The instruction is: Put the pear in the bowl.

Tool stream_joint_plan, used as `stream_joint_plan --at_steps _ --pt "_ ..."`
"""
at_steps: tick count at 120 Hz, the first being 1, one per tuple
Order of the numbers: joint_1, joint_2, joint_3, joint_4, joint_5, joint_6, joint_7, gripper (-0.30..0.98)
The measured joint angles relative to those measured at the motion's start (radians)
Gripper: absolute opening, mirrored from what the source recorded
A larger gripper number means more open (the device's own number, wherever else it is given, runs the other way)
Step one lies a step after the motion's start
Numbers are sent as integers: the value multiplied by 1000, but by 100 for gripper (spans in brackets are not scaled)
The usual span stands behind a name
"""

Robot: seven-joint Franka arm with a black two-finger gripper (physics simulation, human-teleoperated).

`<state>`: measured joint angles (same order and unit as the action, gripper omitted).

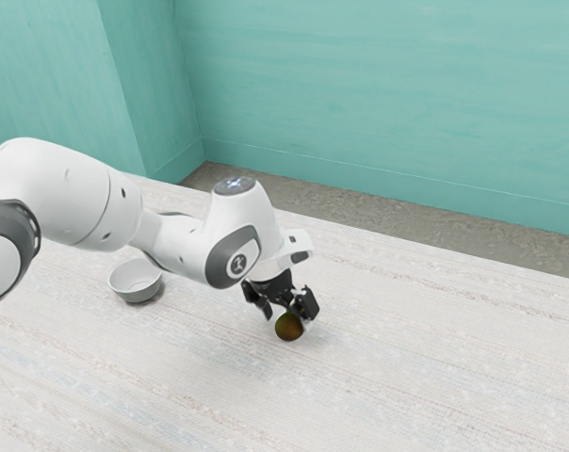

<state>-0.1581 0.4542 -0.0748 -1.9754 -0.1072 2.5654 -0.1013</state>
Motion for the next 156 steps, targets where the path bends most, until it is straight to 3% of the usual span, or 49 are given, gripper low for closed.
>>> stream_joint_plan --at_steps 128,156 --pt "-1 -16 -8 -32 -25 23 -5 52" --pt "-1 -19 -8 -33 -30 21 -8 34"
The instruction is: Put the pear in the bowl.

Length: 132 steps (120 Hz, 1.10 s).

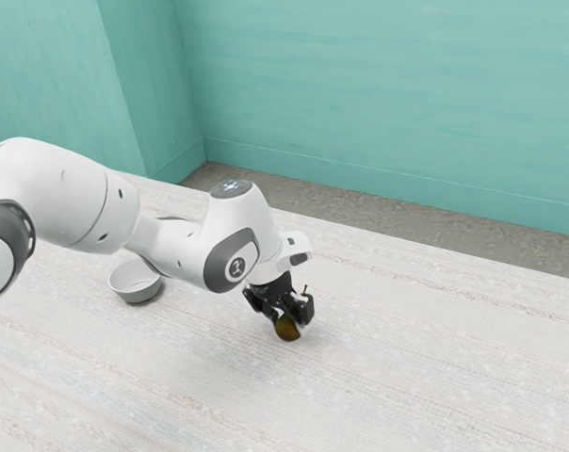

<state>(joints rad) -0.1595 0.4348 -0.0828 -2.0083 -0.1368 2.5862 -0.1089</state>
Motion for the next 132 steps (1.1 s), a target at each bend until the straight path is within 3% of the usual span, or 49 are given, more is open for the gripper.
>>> stream_joint_plan --at_steps 36,56,88,132 --pt "1 -41 4 -2 18 -7 -29 13" --pt "14 -116 58 -13 36 -46 -63 4" --pt "220 -196 76 -72 56 -98 -109 6" --pt "258 -151 225 -10 48 -129 -112 15"
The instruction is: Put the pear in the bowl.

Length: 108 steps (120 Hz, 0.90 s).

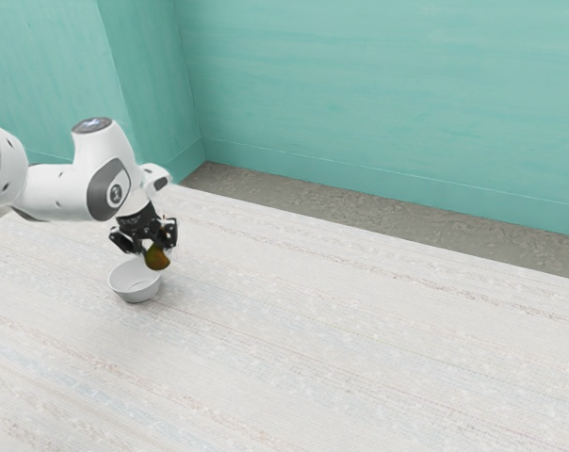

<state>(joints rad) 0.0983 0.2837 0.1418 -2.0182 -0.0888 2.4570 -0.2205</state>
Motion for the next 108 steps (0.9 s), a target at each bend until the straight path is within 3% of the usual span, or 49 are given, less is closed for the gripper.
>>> stream_joint_plan --at_steps 51,88,108 --pt "54 60 73 54 -15 -23 37 20" --pt "53 -5 67 -16 -24 -26 56 21" --pt "54 -3 65 -8 -41 -28 80 45"
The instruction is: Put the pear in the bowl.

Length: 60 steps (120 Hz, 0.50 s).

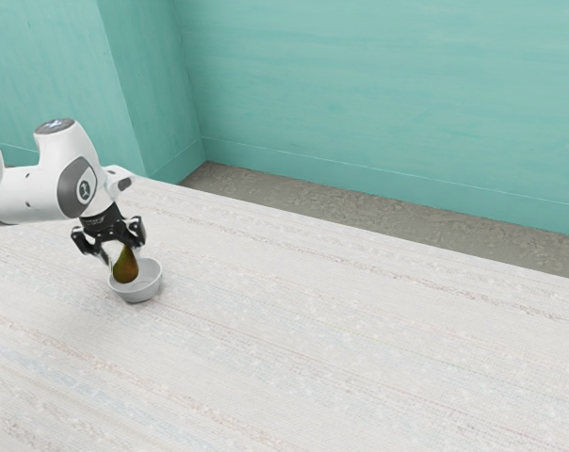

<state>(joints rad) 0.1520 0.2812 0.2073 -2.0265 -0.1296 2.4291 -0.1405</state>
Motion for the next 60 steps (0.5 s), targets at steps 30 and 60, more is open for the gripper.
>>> stream_joint_plan --at_steps 30,60 --pt "0 -26 -1 3 -9 -8 34 61" --pt "-6 -286 -13 14 -9 -166 50 66"
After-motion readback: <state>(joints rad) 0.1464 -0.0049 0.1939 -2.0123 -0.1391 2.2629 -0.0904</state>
